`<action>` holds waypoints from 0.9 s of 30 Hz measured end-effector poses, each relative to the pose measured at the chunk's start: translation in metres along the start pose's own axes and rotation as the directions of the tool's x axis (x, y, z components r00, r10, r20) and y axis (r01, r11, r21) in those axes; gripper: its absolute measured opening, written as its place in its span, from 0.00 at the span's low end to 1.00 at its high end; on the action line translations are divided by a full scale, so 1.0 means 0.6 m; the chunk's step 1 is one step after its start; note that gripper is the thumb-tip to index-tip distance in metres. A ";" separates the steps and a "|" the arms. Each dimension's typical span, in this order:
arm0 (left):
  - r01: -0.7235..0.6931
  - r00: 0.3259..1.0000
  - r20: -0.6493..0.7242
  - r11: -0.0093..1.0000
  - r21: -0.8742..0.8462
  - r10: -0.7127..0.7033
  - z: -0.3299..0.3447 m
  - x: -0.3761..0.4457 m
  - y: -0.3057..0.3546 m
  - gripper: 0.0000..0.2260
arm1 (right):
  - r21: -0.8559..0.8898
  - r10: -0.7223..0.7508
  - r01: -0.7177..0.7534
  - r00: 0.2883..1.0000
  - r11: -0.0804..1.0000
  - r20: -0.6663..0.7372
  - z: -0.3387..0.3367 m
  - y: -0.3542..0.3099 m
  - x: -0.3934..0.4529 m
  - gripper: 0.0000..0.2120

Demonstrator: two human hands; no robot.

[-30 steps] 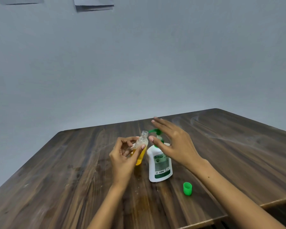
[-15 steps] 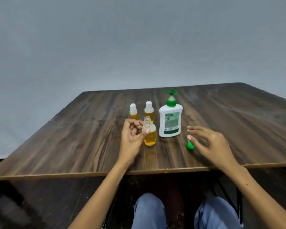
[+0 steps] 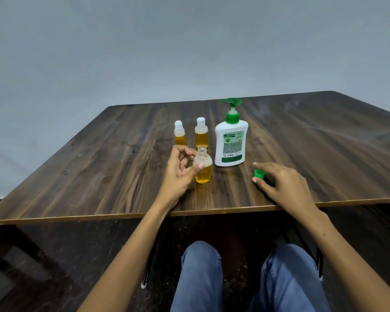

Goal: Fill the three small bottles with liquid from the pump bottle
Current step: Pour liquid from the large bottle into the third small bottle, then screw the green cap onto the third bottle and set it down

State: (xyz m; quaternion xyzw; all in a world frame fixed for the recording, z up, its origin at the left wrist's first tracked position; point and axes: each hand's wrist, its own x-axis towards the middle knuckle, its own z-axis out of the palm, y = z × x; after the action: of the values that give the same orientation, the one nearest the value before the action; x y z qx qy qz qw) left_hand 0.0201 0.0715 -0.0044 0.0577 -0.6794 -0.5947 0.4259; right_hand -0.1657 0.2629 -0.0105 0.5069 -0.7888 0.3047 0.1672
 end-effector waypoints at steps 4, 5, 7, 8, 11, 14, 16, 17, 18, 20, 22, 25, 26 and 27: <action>0.028 0.999 0.019 0.999 0.028 -0.028 -0.004 0.004 -0.003 0.18 | 0.009 -0.003 0.003 1.000 1.000 -0.015 0.004 -0.002 0.002 0.16; 0.030 0.999 0.029 0.999 0.043 -0.032 -0.004 0.005 -0.004 0.20 | 0.026 -0.002 0.003 1.000 1.000 -0.024 0.005 -0.003 0.003 0.16; 0.016 0.999 0.028 0.995 0.097 -0.018 -0.004 0.008 -0.005 0.23 | 0.106 -0.001 0.005 0.999 0.994 -0.037 0.009 -0.007 0.009 0.16; 0.001 1.000 0.018 0.992 0.129 -0.004 -0.004 0.009 -0.005 0.24 | 0.189 0.006 0.002 0.999 0.982 -0.043 0.012 -0.013 0.013 0.16; -0.051 0.998 -0.011 0.969 0.243 0.056 -0.003 0.013 -0.001 0.25 | 0.489 0.043 -0.024 0.999 0.872 -0.029 0.022 -0.046 0.036 0.18; -0.094 0.992 -0.048 0.941 0.324 0.115 -0.004 0.017 0.005 0.23 | 0.677 0.027 -0.007 0.999 0.736 -0.019 0.028 -0.091 0.068 0.20; -0.095 0.991 -0.058 0.940 0.327 0.120 -0.006 0.022 0.006 0.22 | 0.746 0.007 0.039 0.998 0.665 -0.058 0.029 -0.120 0.088 0.18; -0.086 0.992 -0.059 0.942 0.323 0.111 -0.009 0.025 0.006 0.23 | 0.770 0.006 0.061 0.996 0.635 -0.084 0.030 -0.134 0.099 0.16; -0.074 0.993 -0.058 0.943 0.323 0.098 -0.011 0.026 0.006 0.23 | 0.793 0.013 0.078 0.994 0.604 -0.108 0.031 -0.147 0.106 0.14; -0.062 0.995 -0.049 0.942 0.331 0.083 -0.015 0.026 0.004 0.23 | 0.834 0.034 0.100 0.989 0.543 -0.141 0.039 -0.166 0.119 0.12; -0.066 0.996 -0.030 0.936 0.346 0.082 -0.017 0.025 0.001 0.22 | 0.863 0.053 0.083 0.991 0.499 -0.127 0.048 -0.178 0.125 0.12; -0.065 0.997 -0.018 0.926 0.371 0.078 -0.019 0.024 -0.004 0.18 | 0.897 0.057 0.055 0.994 0.438 -0.089 0.055 -0.185 0.128 0.11; -0.063 0.997 -0.015 0.925 0.375 0.074 -0.018 0.023 -0.004 0.17 | 0.904 0.050 0.053 0.995 0.425 -0.081 0.056 -0.185 0.129 0.11; -0.061 0.997 -0.018 0.924 0.378 0.073 -0.018 0.023 -0.005 0.16 | 0.906 0.037 0.050 0.997 0.419 -0.072 0.056 -0.185 0.131 0.12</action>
State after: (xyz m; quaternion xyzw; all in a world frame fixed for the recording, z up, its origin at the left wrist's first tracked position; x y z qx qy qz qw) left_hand 0.0172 0.0546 -0.0008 0.1246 -0.7757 -0.4374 0.4375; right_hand -0.0979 0.1528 0.0437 0.5074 -0.4909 0.7012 -0.0996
